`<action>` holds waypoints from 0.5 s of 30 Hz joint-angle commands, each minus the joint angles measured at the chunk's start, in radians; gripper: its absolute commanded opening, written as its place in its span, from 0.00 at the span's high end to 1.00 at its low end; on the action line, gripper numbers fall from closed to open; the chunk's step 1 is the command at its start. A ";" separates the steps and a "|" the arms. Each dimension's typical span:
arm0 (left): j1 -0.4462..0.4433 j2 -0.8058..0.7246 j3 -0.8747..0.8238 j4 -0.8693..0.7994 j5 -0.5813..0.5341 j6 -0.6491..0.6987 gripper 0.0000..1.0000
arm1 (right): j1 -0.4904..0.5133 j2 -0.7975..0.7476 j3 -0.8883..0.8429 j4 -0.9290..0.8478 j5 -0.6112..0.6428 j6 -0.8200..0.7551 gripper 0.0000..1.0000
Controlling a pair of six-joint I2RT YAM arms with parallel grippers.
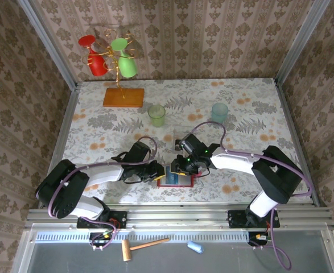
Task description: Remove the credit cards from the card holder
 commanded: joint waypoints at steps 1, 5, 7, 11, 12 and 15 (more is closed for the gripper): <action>0.002 -0.010 0.037 -0.035 0.003 0.018 0.81 | -0.019 -0.037 -0.046 0.045 -0.006 0.031 0.69; -0.003 0.013 0.050 -0.030 0.008 0.017 0.82 | -0.035 -0.043 -0.096 0.130 -0.051 0.057 0.70; -0.008 0.024 0.054 -0.025 0.012 0.015 0.84 | -0.040 -0.042 -0.117 0.165 -0.069 0.063 0.71; -0.015 0.044 0.069 -0.031 0.016 0.019 0.87 | -0.047 -0.035 -0.154 0.212 -0.081 0.077 0.74; -0.016 0.049 0.071 -0.034 0.015 0.022 0.88 | -0.049 -0.035 -0.164 0.228 -0.084 0.083 0.74; -0.019 0.060 0.067 -0.026 0.014 0.016 0.89 | -0.055 -0.033 -0.181 0.251 -0.092 0.088 0.77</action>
